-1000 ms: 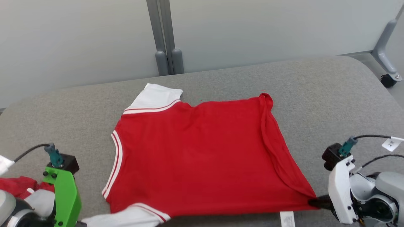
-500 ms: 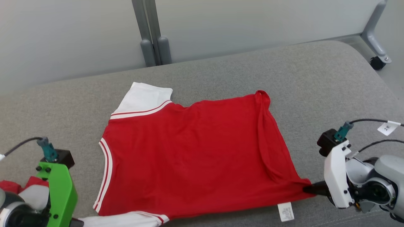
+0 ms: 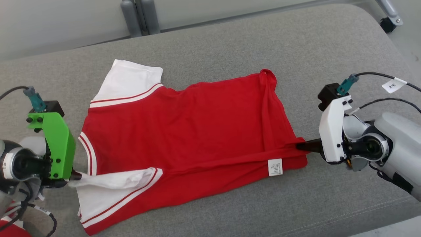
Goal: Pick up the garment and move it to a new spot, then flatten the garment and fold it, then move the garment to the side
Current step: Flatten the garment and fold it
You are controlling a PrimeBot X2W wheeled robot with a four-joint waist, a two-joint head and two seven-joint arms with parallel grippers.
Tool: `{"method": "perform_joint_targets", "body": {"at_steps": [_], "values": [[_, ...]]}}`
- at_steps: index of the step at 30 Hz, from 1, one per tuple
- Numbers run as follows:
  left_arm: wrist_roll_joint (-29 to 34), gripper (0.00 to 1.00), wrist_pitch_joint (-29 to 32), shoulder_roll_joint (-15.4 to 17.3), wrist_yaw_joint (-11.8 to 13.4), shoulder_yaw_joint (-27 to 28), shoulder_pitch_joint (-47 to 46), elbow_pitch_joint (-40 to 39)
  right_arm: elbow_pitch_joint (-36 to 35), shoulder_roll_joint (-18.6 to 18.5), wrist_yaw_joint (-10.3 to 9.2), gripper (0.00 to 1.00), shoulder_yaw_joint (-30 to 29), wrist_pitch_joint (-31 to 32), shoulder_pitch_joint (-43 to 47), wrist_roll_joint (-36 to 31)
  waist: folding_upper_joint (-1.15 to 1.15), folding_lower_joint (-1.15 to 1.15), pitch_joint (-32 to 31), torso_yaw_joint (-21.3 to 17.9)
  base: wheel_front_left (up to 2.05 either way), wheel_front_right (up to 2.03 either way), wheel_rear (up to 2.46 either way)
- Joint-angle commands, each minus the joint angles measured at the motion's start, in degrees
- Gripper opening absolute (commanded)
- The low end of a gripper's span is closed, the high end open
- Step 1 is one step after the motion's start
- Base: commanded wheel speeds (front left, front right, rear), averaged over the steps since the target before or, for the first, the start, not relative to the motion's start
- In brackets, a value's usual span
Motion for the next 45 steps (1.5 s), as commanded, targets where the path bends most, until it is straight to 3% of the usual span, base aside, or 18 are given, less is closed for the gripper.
{"method": "perform_joint_targets", "body": {"at_steps": [1,3,4,5,6,7,12,18,22,25,28,31,36,40,45], "values": [[0.9,0.00,-0.6,-0.7,-0.5,-0.1,-1.4,1.7,1.0,1.0,-0.03,0.00,-0.2,0.2,-1.1,-0.6,0.00,0.00,2.5,-1.6,0.00,0.00,0.00],[1.3,0.01,-2.2,-2.4,-1.0,0.3,-2.5,4.5,2.6,2.3,-0.03,0.03,-0.4,0.1,-2.0,-1.1,0.00,0.00,2.9,-1.9,0.00,0.00,0.00],[1.2,0.44,-3.0,-3.3,-1.4,0.5,-2.8,6.0,3.4,2.8,-0.03,0.25,-0.7,-0.6,-2.3,-1.4,0.00,0.00,2.9,-2.0,0.00,0.00,0.00],[1.3,1.00,-3.8,-3.8,-1.7,0.6,-2.9,7.0,4.0,3.3,-0.03,0.43,-0.9,-1.2,-2.5,-1.5,0.00,0.00,2.8,-2.1,0.00,0.00,0.00],[1.6,1.00,-4.7,-4.2,-2.4,0.7,-3.1,8.2,4.5,3.9,-0.03,0.80,-1.2,-2.0,-2.6,-1.5,0.00,0.00,2.5,-2.1,0.00,0.00,0.00],[1.7,1.00,-5.6,-4.6,-2.8,0.8,-3.1,9.1,4.6,4.2,-0.02,1.00,-1.5,-2.8,-2.6,-1.7,0.00,0.00,2.2,-2.0,0.00,0.00,0.00],[2.8,1.00,-12.2,-5.2,-7.3,1.8,-1.6,10.5,3.7,3.4,-0.02,1.00,-4.3,-11.7,-1.0,-2.8,0.00,0.00,-1.3,-0.9,0.00,0.00,0.00],[6.0,1.00,-30.4,-6.4,-10.5,5.5,4.0,7.5,0.4,0.3,-0.02,1.00,-8.3,-30.2,4.4,-8.2,0.00,0.00,-6.0,0.9,0.00,0.00,0.00],[10.8,1.00,-45.4,-6.0,-7.5,8.8,10.1,3.7,1.1,-0.9,-0.04,1.00,-12.1,-44.7,10.1,-14.6,0.00,0.00,-7.9,1.5,0.00,0.00,0.00],[12.7,1.00,-56.0,-7.2,-4.5,11.6,15.8,-0.4,2.8,0.3,-0.02,1.00,-17.0,-53.2,15.5,-19.0,0.00,0.00,-9.0,2.3,0.00,0.00,0.00],[16.3,1.00,-64.9,-7.2,-1.5,13.5,20.8,-3.1,2.3,2.8,-0.02,1.00,-24.0,-54.8,20.7,-23.0,0.00,0.00,-9.4,2.8,0.00,0.00,0.00],[17.8,1.00,-73.1,-8.6,0.7,15.3,25.7,-4.8,-1.6,6.7,-0.02,1.00,-34.7,-54.9,27.1,-30.6,0.00,0.00,-9.7,2.8,0.00,0.00,0.00],[19.3,1.00,-84.5,-11.2,3.4,18.2,32.8,-5.0,-6.2,13.4,-0.02,1.00,-43.9,-54.9,36.8,-42.6,0.00,0.00,-10.0,2.4,0.00,0.00,0.00],[21.7,1.00,-87.6,-13.2,4.5,20.5,37.8,-6.4,-7.4,17.5,-0.02,1.00,-47.6,-54.9,42.5,-47.5,0.00,0.00,-10.1,2.2,0.00,0.00,0.00],[25.1,1.00,-88.2,-15.6,3.4,21.2,41.4,-7.3,-6.9,20.5,-0.02,1.00,-49.5,-54.5,45.2,-50.4,0.00,0.00,-9.2,2.6,0.00,0.00,0.00]]}}
